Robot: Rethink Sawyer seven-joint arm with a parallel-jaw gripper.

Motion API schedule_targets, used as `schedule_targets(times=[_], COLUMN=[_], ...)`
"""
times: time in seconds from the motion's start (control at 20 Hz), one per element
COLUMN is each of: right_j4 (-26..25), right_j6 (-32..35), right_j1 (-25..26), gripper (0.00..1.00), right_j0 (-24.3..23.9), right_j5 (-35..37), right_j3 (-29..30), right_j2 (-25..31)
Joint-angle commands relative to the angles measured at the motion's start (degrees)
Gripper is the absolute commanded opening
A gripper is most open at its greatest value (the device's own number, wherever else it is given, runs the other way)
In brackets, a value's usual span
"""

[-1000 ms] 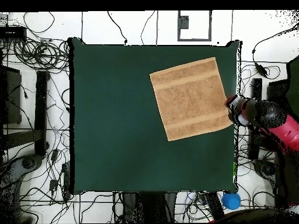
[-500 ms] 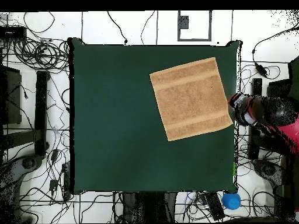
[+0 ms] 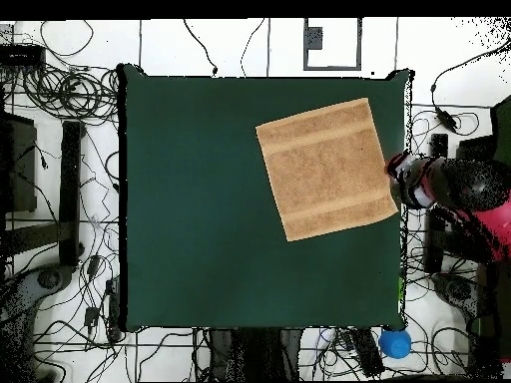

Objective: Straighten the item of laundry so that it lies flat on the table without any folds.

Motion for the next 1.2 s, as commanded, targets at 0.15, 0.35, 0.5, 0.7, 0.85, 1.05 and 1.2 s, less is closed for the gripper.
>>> schedule_targets(times=[0.15, 0.35, 0.5, 0.7, 0.85, 1.05, 1.2], right_j4=[4.6, 6.0, 7.2, 8.2, 9.1, 9.9, 10.8], right_j6=[16.4, 16.7, 16.7, 17.2, 17.4, 17.4, 17.0], right_j1=[2.2, 2.5, 2.9, 3.9, 4.5, 5.9, 6.7], gripper=[0.00, 0.00, 0.00, 0.00, 0.00, 0.00, 0.00], right_j0=[6.9, 7.7, 8.3, 9.3, 9.9, 10.9, 11.2], right_j5=[-4.3, -5.6, -7.3, -10.6, -12.8, -16.2, -17.6], right_j3=[9.5, 9.8, 10.4, 10.9, 11.3, 11.4, 11.5], right_j2=[0.0, -0.6, -0.9, -1.5, -1.8, -2.5, -2.3])
